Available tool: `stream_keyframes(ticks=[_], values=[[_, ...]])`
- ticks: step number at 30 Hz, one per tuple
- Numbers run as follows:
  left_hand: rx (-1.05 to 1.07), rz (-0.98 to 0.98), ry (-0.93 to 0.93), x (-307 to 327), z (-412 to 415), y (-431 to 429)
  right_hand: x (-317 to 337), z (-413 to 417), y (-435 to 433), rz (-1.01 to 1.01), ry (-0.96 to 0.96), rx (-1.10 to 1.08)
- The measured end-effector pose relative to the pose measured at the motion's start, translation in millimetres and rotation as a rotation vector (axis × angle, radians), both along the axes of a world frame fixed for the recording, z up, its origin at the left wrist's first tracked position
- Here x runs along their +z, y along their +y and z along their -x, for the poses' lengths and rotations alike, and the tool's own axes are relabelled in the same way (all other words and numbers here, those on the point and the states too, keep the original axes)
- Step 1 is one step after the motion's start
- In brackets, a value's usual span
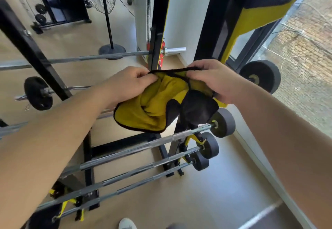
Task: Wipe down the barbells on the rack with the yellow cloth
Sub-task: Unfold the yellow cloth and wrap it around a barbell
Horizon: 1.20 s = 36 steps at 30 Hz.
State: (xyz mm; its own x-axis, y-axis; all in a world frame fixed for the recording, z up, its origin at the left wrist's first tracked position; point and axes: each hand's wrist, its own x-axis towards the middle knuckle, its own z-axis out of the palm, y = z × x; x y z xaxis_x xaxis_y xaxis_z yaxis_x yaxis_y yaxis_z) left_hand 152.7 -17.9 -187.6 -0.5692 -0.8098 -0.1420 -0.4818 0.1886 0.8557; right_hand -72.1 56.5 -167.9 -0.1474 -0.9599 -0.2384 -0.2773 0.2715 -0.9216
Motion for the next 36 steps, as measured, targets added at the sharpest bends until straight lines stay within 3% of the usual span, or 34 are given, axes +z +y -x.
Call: stream_keyframes(ticks=[3, 5, 9, 13, 16, 17, 19, 21, 24, 28, 36], values=[[-0.124, -0.289, -0.077, 5, -10, -8, 0, 10, -15, -0.322, -0.041, 0.234], [-0.194, -0.357, -0.134, 4, -12, -11, -3, 14, -24, -0.399, -0.01, 0.339], [-0.017, 0.079, -0.293, -11, -4, -27, -18, 20, -55, -0.033, 0.627, 0.238], [0.183, 0.295, -0.398, -33, 4, -37, -36, 22, -82, 0.1, 0.793, 0.245], [0.418, 0.662, -0.395, -40, 12, -20, -45, 20, -83, 0.152, 0.886, 0.28], [0.405, 0.713, -0.327, -40, 15, -11, -44, 18, -79, 0.196, 0.876, 0.346], [0.194, 0.594, -0.259, -48, 22, 10, -44, 13, -67, 0.181, 0.813, 0.582], [-0.01, 0.601, -0.513, -70, 32, 30, -57, 8, -54, 0.117, 0.97, 0.814], [0.015, 0.853, -0.81, -100, 44, 37, -84, 5, -47, 0.267, 1.394, 0.846], [0.069, 0.985, -0.72, -103, 44, 18, -93, -3, -58, 0.316, 1.369, 0.719], [0.045, 1.034, -0.685, -105, -24, 6, -97, -64, -66, 0.354, 1.425, 0.709]])
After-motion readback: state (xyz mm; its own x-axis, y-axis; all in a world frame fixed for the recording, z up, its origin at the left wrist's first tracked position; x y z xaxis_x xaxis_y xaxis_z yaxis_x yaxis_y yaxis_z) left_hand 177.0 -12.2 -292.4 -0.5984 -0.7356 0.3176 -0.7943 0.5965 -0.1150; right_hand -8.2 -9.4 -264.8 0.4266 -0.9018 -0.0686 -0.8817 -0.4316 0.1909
